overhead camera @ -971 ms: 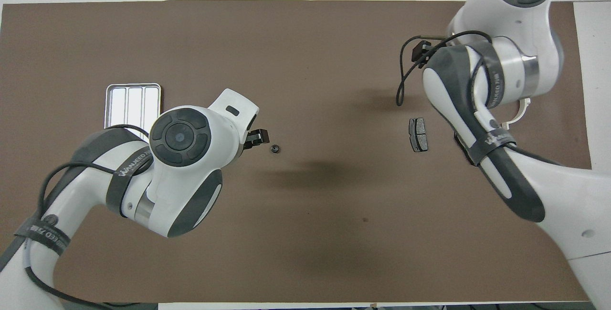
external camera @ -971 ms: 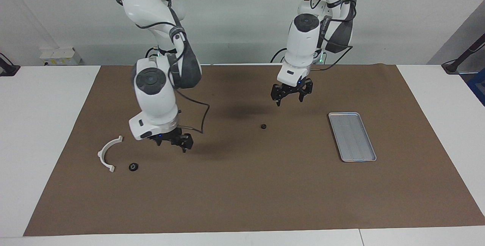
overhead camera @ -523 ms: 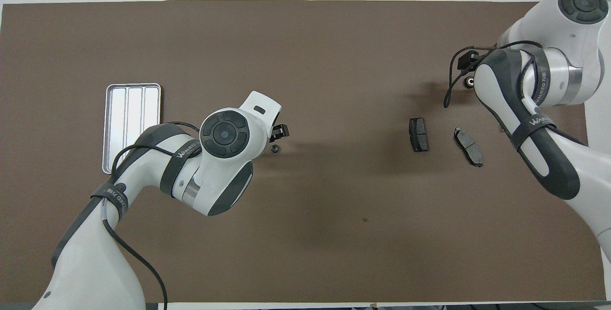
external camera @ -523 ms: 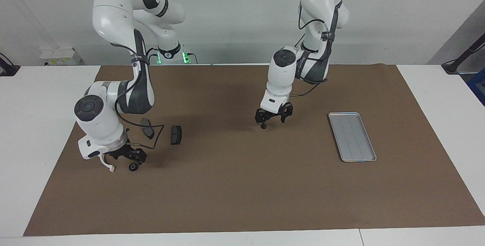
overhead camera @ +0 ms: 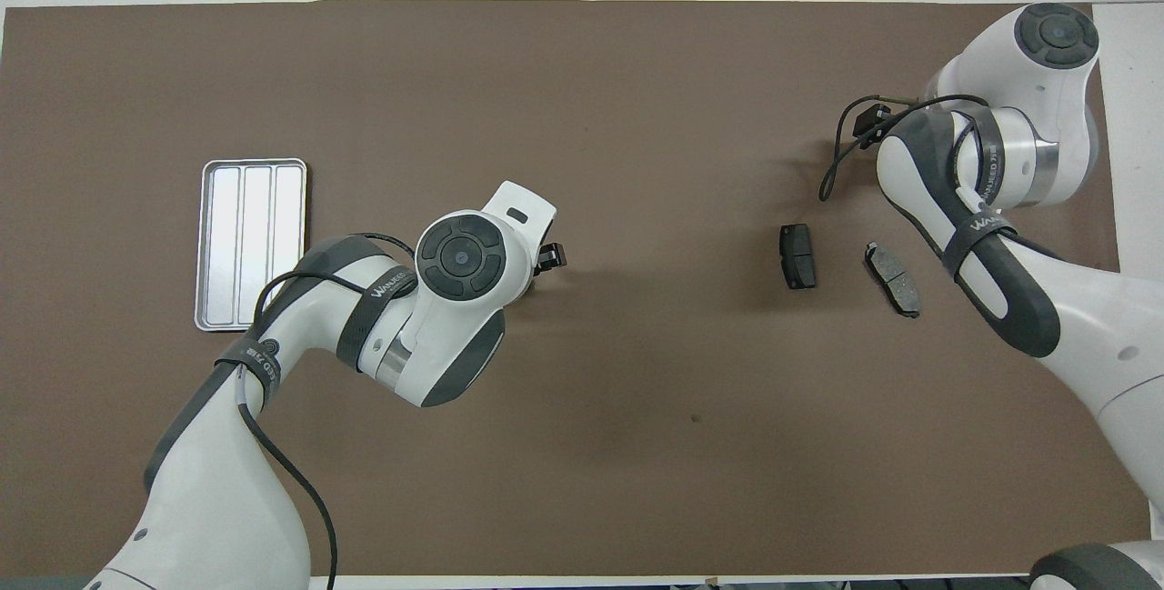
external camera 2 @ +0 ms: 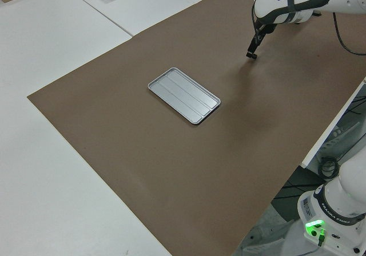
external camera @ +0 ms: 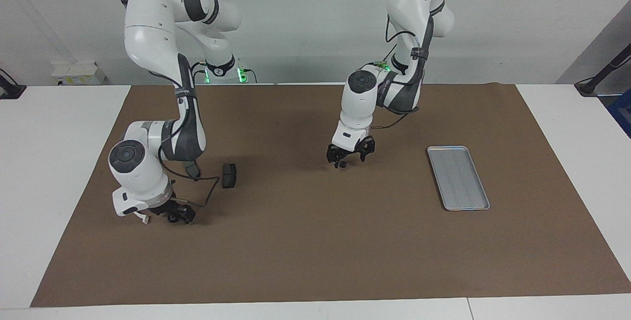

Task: Pick bearing gear from pile to tray
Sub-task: 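Withdraw the right gripper while the left gripper reaches the bearing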

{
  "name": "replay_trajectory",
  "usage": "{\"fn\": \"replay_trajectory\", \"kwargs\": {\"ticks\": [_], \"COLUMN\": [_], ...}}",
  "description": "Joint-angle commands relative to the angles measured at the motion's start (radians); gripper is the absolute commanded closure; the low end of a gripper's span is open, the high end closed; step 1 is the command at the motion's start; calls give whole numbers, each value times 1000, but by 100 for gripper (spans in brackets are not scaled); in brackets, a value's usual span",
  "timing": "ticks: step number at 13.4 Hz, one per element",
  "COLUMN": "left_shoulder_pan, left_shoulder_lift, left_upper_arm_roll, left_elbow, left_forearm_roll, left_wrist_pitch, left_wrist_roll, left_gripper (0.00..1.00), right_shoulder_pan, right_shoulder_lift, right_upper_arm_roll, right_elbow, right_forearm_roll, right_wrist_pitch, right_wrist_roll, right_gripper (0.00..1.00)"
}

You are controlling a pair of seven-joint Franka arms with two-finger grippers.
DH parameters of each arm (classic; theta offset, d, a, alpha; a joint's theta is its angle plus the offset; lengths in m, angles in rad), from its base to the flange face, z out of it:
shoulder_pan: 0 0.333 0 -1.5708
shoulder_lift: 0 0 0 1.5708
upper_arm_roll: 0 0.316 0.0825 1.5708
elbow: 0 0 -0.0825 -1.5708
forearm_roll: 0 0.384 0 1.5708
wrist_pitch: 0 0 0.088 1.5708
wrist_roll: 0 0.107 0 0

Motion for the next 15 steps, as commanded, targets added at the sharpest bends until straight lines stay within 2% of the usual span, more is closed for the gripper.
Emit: {"fn": "replay_trajectory", "kwargs": {"ticks": [1,3,5,8,11,13,14,15], "left_shoulder_pan": [-27,-27,-29,-31,-38,-44,-44,-46], "left_shoulder_lift": [-7,-4,-4,1,8,13,21,22], "left_upper_arm_roll": [11,11,11,11,11,11,11,11], "left_elbow": [-31,-36,-48,-66,-82,-80,-80,-80], "left_forearm_roll": [5,5,5,4,4,4,4,4], "left_wrist_pitch": [34,44,48,83,125,129,133,137], "left_wrist_roll": [-30,-30,-34,-42,-56,-57,-59,-62], "left_gripper": [2,3,3,3,5,8,9,10], "right_shoulder_pan": [-27,-30,-30,-30,-30,-37,-37,-37], "right_shoulder_lift": [4,4,3,3,1,1,1,1], "right_upper_arm_roll": [18,18,19,20,20,21,21,21], "right_elbow": [-9,-20,-22,-23,-23,-23,-23,-25], "right_forearm_roll": [-28,-22,-19,-11,-8,-8,-8,-8], "right_wrist_pitch": [17,12,3,-3,-6,-6,-6,-6], "right_wrist_roll": [30,33,62,70,70,68,68,68], "right_gripper": [0,2,7,24,51,75,92,100]}}
